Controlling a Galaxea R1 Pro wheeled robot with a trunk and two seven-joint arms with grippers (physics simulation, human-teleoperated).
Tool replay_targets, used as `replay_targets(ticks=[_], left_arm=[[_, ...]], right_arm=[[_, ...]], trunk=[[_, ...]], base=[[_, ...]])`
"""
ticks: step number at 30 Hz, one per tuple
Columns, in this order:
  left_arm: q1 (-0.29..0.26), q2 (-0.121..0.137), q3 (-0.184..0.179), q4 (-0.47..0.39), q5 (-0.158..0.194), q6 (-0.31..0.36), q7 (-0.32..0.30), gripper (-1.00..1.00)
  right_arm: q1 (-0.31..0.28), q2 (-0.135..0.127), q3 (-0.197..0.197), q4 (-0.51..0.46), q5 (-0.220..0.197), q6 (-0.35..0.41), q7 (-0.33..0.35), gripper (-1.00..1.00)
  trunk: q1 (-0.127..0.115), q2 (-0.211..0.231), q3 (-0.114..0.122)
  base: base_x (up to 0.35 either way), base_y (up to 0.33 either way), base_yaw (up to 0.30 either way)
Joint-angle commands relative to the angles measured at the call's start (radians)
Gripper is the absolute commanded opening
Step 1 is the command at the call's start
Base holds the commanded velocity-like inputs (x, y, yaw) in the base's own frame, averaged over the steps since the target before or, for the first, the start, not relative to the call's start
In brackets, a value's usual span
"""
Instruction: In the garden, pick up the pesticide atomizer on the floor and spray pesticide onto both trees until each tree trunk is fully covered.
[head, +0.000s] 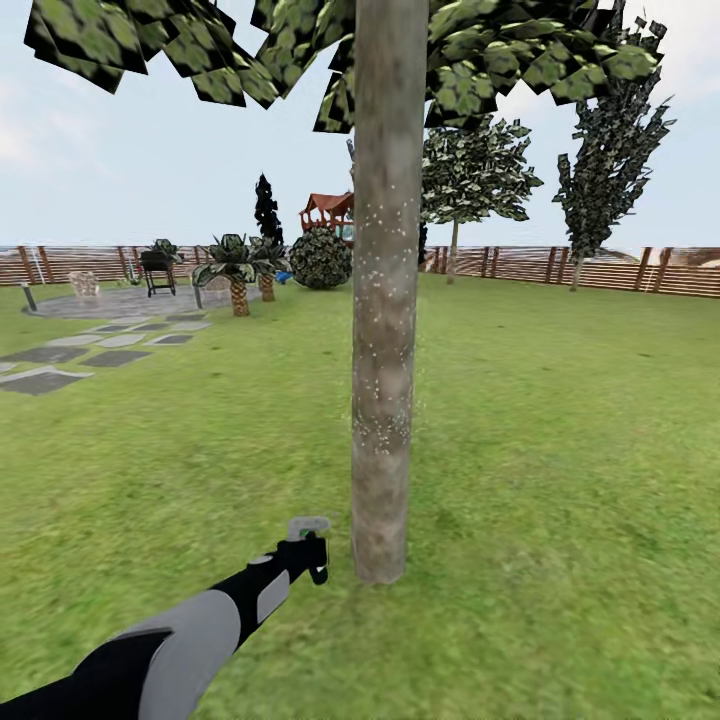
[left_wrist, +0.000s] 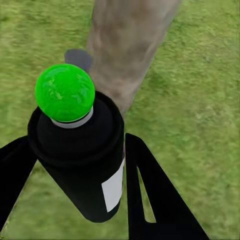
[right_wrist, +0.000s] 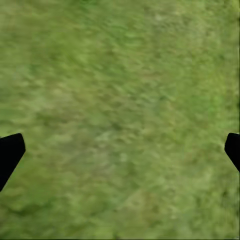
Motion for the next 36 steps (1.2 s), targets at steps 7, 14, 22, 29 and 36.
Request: replay_targets(ticks=[7, 14, 22, 29, 36], left_arm=[[0.000, 0.082, -0.036, -0.009, 0.002, -0.012, -0.129, -1.00], [0.000, 0.166, -0.161, -0.213, -0.159, 0.165, -0.692, -1.00], [0.000, 0.120, -0.267, -0.340, -0.238, 0.231, -0.929, -1.00], [0.000, 0.060, -0.285, -0.396, -0.242, 0.225, -1.013, -1.00], [0.000, 0.065, -0.270, -0.421, -0.235, 0.223, -1.024, -1.00]], right_arm=[[-0.386, -0.162, 0.000, -0.036, -0.002, 0.233, 0.195, 1.00], [-0.729, -0.188, 0.001, -0.024, 0.000, 0.451, 0.751, 1.00], [-0.851, -0.063, 0.003, -0.049, -0.002, 0.553, 1.293, 1.00], [-0.864, 0.077, 0.139, -0.169, -0.005, 0.674, 1.453, 1.00], [-0.864, 0.086, 0.154, -0.178, -0.005, 0.682, 1.470, -1.00]], trunk=[[0.000, 0.000, 0.000], [0.000, 0.000, 0.000], [0.000, 0.000, 0.000], [0.000, 0.000, 0.000], [0.000, 0.000, 0.000]], base=[[-0.002, 0.001, 0.000], [0.000, 0.000, 0.000], [0.000, 0.000, 0.000], [0.000, 0.000, 0.000], [0.000, 0.000, 0.000]])
